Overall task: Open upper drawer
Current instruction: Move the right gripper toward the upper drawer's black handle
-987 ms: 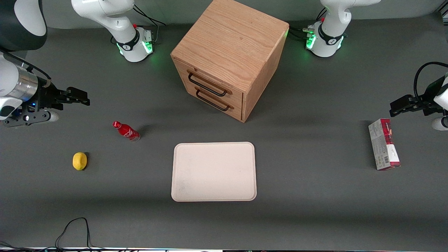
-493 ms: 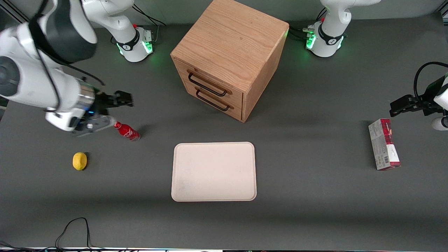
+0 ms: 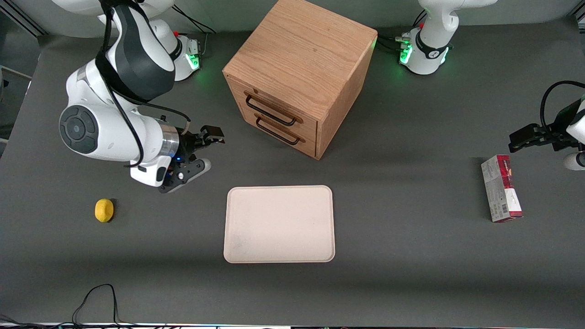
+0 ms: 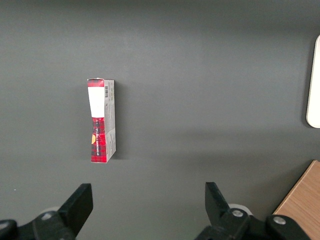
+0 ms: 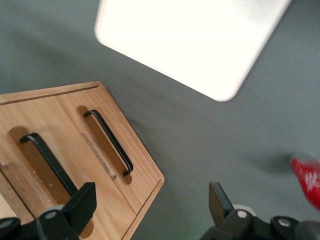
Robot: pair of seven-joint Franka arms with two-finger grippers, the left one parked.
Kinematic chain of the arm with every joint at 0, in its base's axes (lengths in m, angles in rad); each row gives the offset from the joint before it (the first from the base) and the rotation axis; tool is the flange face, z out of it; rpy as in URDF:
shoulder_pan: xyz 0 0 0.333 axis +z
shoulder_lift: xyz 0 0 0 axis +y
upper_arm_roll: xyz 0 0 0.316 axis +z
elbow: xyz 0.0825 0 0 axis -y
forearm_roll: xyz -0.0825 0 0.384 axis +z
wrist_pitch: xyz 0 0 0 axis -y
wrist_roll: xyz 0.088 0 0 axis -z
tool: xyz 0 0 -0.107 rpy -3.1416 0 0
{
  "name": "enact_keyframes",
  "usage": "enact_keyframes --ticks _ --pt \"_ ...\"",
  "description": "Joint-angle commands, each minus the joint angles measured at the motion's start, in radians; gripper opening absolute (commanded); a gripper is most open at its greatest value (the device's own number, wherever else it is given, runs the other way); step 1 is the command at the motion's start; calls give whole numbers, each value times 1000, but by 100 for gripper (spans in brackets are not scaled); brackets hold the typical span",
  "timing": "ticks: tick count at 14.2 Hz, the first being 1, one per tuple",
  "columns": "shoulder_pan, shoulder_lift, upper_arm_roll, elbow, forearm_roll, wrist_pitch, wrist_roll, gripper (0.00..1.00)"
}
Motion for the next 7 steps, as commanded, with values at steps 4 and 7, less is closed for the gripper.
enact_keyframes --ticks 4,7 --pt "29 25 100 9 17 21 -138 100" --pt "50 18 98 -17 1 41 -215 100"
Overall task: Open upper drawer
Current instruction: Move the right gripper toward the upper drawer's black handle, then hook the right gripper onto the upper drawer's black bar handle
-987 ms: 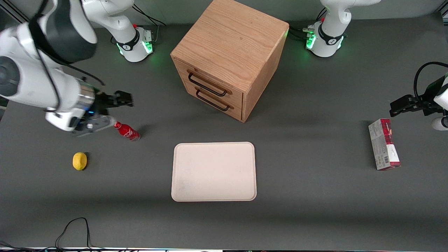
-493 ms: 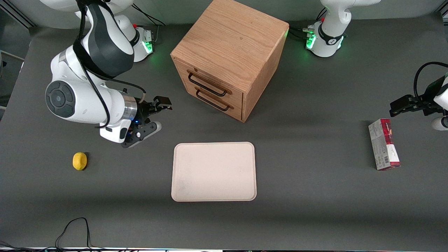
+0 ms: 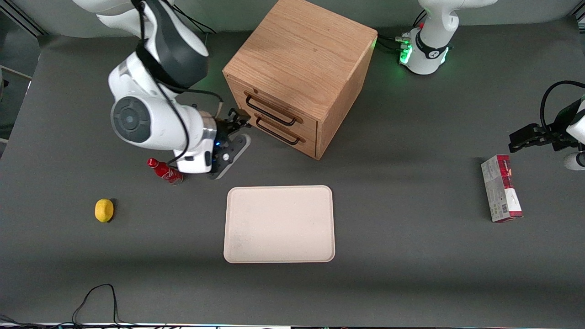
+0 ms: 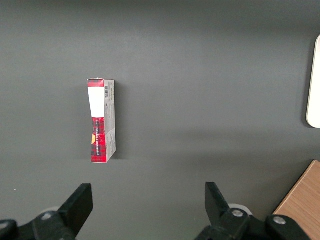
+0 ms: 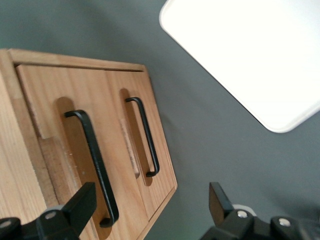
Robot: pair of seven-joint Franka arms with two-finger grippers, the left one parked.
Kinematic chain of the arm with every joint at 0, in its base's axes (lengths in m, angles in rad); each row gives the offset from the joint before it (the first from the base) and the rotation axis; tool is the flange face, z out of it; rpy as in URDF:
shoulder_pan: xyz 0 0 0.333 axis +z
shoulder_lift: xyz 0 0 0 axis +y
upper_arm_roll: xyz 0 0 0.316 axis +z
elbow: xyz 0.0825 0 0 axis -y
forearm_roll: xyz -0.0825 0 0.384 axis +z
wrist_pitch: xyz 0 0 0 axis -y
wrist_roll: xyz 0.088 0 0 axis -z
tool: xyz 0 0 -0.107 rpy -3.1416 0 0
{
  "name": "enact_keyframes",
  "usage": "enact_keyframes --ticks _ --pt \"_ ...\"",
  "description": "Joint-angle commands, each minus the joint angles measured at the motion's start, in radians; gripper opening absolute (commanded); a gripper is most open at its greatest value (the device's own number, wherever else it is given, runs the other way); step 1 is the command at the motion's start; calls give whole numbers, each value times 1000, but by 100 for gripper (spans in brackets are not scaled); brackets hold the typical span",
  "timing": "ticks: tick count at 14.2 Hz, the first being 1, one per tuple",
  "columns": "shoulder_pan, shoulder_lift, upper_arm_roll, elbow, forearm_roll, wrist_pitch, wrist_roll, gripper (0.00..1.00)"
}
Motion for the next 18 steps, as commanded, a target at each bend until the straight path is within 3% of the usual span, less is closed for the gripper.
enact_keyframes --ticks 1,10,18 --pt "7 -5 -5 -26 -2 19 -70 100" --pt "79 -95 -5 -267 1 213 -70 100" --pt "95 -157 -5 -378 15 239 -76 100"
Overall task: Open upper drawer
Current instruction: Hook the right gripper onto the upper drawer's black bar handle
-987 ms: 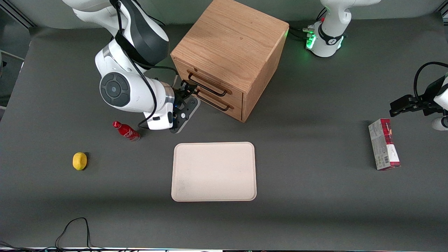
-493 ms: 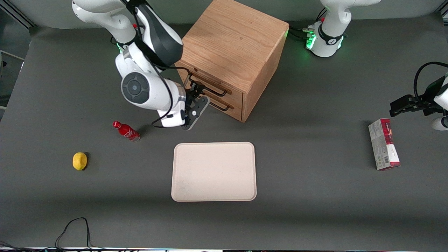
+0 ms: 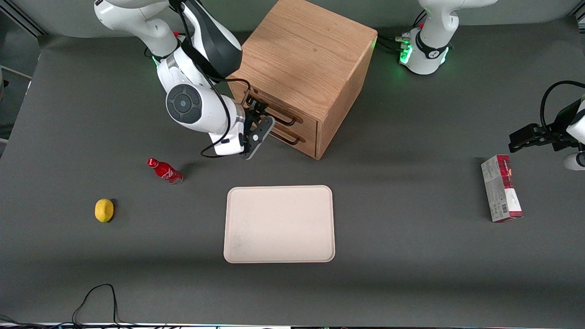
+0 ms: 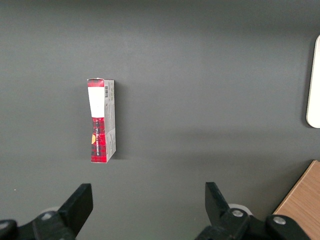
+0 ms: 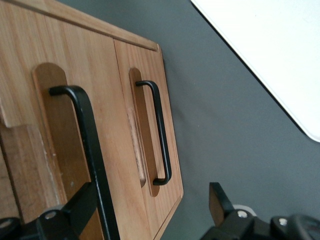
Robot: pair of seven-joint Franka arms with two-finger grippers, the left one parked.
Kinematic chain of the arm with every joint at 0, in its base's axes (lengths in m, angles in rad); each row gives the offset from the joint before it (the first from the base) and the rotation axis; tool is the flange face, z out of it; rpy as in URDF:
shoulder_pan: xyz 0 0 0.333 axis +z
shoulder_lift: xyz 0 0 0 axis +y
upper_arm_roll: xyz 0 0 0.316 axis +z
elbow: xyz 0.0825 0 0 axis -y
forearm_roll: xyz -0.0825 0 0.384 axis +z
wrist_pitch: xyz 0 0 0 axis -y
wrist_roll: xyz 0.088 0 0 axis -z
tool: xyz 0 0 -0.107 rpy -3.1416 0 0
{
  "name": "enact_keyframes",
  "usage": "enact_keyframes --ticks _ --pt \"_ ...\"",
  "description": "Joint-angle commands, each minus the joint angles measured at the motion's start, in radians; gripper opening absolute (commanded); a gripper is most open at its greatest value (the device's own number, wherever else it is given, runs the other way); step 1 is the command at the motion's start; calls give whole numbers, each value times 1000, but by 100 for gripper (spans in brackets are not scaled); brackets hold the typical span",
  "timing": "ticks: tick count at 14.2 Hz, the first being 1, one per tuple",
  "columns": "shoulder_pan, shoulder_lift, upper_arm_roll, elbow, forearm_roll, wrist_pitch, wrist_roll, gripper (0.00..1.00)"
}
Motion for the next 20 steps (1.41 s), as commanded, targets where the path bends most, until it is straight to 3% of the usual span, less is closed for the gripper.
enact_keyframes --ticks 1,5,20 --pt "6 -56 -8 -73 15 28 -24 100" --pt "6 -64 -11 -93 72 28 -26 100" --pt "42 -50 -10 -151 118 152 -24 100"
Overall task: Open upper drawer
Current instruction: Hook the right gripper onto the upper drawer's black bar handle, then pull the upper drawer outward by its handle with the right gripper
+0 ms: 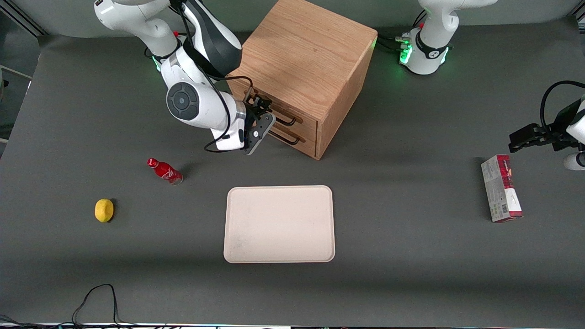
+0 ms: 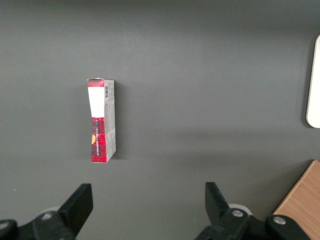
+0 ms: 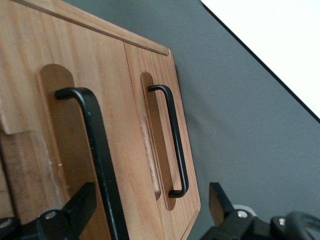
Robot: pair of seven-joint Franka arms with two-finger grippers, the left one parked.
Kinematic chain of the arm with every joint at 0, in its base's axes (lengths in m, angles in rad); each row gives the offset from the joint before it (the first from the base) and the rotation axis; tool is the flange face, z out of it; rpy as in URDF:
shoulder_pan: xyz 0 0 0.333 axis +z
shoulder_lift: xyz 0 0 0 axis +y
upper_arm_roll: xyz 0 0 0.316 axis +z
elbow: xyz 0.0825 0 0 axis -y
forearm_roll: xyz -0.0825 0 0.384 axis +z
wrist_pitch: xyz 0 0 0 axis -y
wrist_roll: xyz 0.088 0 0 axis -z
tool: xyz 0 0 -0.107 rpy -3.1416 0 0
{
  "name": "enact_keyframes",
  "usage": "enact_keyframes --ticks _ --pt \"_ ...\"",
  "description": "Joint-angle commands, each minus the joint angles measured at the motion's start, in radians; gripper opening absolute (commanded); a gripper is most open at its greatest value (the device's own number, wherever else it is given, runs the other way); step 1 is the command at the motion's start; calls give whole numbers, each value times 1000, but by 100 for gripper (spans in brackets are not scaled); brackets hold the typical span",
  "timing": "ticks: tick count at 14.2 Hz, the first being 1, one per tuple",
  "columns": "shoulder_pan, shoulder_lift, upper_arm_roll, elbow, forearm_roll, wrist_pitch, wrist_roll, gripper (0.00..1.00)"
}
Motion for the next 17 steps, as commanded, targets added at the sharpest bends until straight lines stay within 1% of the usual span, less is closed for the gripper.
enact_keyframes --ticks 1,11,17 --pt "25 -16 -10 -48 34 55 -24 100" --pt "22 2 -11 -54 34 90 -41 100" --pt "-32 18 -34 -43 34 85 -125 100"
